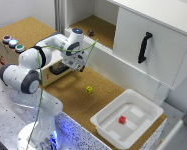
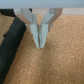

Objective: Grasp the handle of the drawer, then close it

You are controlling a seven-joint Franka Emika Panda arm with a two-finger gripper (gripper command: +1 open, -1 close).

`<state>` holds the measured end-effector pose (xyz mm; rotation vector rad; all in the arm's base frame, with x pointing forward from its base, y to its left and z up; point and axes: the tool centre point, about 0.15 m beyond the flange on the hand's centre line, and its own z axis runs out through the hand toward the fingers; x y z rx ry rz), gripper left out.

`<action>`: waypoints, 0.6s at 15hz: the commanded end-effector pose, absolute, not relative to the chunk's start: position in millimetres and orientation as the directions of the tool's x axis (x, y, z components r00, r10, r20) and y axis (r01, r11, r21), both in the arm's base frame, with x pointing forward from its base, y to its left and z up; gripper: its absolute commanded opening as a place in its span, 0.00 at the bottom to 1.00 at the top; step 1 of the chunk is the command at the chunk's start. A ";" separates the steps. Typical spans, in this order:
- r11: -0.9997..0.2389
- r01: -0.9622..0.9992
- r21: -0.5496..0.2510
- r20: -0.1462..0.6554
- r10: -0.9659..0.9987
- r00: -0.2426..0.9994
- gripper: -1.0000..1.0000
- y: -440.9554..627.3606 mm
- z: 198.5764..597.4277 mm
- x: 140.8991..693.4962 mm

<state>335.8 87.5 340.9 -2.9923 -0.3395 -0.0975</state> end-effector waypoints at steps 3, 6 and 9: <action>-0.995 0.090 -0.040 0.072 0.087 0.994 0.00 125.2 325.8 341.6; -0.997 0.039 -0.065 0.061 0.035 0.997 0.00 146.8 320.5 342.3; -0.996 0.068 -0.054 0.057 0.065 0.996 0.00 175.4 322.0 346.0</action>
